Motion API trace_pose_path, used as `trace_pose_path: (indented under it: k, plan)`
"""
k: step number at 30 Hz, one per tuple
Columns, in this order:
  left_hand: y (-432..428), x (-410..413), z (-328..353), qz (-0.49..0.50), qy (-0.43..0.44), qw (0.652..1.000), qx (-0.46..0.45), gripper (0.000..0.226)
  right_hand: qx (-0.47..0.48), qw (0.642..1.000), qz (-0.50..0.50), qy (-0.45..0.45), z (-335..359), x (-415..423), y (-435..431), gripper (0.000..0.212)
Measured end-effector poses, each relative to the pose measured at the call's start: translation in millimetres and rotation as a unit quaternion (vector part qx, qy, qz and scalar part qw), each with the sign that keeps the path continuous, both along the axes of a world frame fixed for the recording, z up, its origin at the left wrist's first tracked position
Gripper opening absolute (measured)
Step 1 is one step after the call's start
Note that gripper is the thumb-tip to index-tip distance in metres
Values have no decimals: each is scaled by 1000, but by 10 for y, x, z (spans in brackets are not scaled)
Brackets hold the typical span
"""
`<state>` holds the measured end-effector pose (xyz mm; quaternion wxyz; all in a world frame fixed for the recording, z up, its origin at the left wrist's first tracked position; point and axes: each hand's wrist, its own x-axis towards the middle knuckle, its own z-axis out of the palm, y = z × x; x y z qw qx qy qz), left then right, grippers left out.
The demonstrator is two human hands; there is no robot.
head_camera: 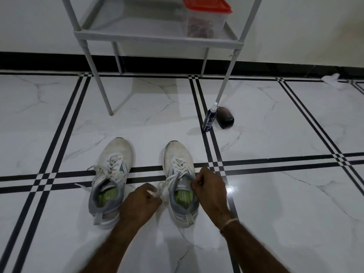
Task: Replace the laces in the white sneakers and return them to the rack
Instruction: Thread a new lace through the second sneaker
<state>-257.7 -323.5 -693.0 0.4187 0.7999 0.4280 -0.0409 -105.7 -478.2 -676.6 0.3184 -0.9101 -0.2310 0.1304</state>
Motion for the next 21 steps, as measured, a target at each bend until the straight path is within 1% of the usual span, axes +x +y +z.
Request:
trace_pose_path:
  k: [1, 2, 3, 4, 6, 7, 8, 10, 12, 13, 15, 17, 21]
  plan:
    - [-18, 47, -23, 13, -24, 999, 37, 27, -1, 1000, 2, 3, -1, 8, -7, 29]
    - [-35, 102, -61, 26, -69, 994, 80, 35, -4, 1000, 6, 7, 4, 8, -10, 28]
    - [-38, 159, -92, 33, -117, 986, 114, 37, -9, 1000, 13, 8, 22, 9, -5, 28]
    - [-50, 219, -109, 22, -156, 980, 125, 36, -15, 1000, 21, 8, 29, 14, -8, 27]
    - [-54, 300, -124, -5, -183, 980, 81, 31, -20, 999, 34, 13, 32, 27, 0, 25]
    - [-27, 340, -128, -17, -182, 981, 59, 29, -10, 999, 35, 19, 28, 33, 0, 24]
    - [8, 373, -131, -27, -184, 981, 53, 26, 8, 999, 33, 24, 14, 46, 1, 23]
    - [72, 402, -90, -41, -189, 980, 36, 13, 63, 997, 40, 12, 23, 66, 24, 19]
    - [137, 418, -56, -42, -191, 981, -12, 16, 115, 990, 75, -20, 50, 81, 111, 12]
    - [165, 422, -35, -38, -187, 981, -35, 18, 125, 986, 104, -28, 51, 85, 180, 12]
    - [196, 430, -7, -33, -181, 981, -66, 17, 100, 981, 162, -27, 55, 99, 347, 18]
    - [205, 446, 13, -19, -185, 979, -85, 17, 51, 978, 201, -21, 23, 127, 490, 21]
    - [237, 477, 56, 8, -234, 967, -99, 19, -48, 965, 256, 14, 128, 205, 624, 18]
